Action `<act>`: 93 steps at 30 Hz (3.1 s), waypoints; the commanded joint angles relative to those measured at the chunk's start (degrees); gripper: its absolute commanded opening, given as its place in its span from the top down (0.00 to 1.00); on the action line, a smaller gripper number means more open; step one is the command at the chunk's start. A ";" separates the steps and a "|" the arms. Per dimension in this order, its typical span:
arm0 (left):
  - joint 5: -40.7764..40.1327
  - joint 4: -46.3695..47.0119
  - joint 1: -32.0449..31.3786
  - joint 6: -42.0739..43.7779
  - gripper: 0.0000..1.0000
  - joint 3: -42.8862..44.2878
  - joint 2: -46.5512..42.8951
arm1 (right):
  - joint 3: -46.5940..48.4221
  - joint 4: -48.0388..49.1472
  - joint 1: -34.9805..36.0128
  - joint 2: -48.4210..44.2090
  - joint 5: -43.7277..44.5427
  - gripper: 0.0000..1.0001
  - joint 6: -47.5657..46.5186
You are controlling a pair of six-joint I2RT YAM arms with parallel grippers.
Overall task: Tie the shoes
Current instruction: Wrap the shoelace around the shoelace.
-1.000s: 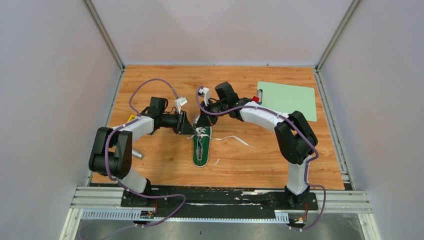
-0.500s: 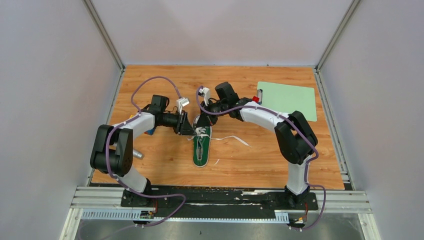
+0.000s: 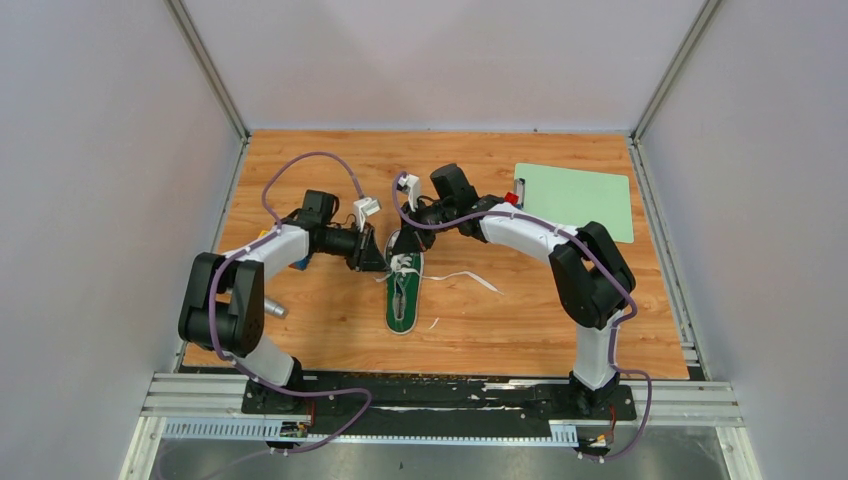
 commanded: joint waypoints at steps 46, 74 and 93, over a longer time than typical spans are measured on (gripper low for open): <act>4.96 1.11 -2.69 3.32 0.88 4.65 4.73 | -0.09 2.22 -0.55 0.49 -2.05 0.99 0.29; 3.03 2.03 -2.79 2.46 1.00 4.25 6.88 | -19.77 -23.10 -10.99 -14.37 25.23 0.53 -37.08; 3.94 0.71 -2.79 3.69 1.00 5.32 7.87 | 1.17 -27.84 -9.21 -9.74 16.43 1.00 -35.92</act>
